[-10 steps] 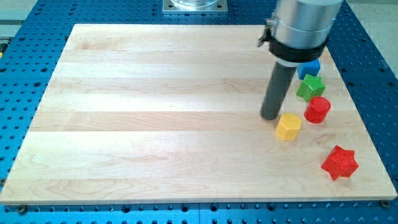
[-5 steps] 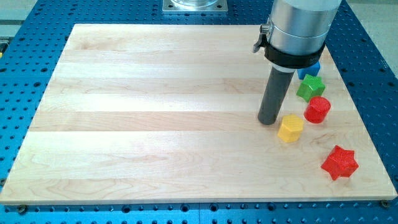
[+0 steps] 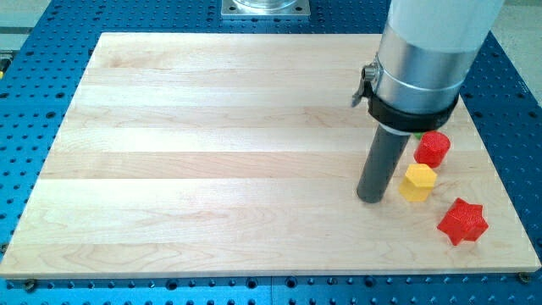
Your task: Place the hexagon in between the red blocks
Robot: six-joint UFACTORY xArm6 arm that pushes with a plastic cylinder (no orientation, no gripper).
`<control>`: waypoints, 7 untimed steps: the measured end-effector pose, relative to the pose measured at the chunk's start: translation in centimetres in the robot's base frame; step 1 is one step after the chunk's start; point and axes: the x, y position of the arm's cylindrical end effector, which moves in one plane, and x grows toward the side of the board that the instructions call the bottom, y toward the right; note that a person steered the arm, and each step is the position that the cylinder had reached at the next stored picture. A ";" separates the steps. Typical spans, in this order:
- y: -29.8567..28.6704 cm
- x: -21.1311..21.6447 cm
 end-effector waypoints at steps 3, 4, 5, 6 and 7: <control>2.7 -1.1; 4.4 -1.1; 5.4 -1.1; 5.4 -1.1; 4.1 -1.1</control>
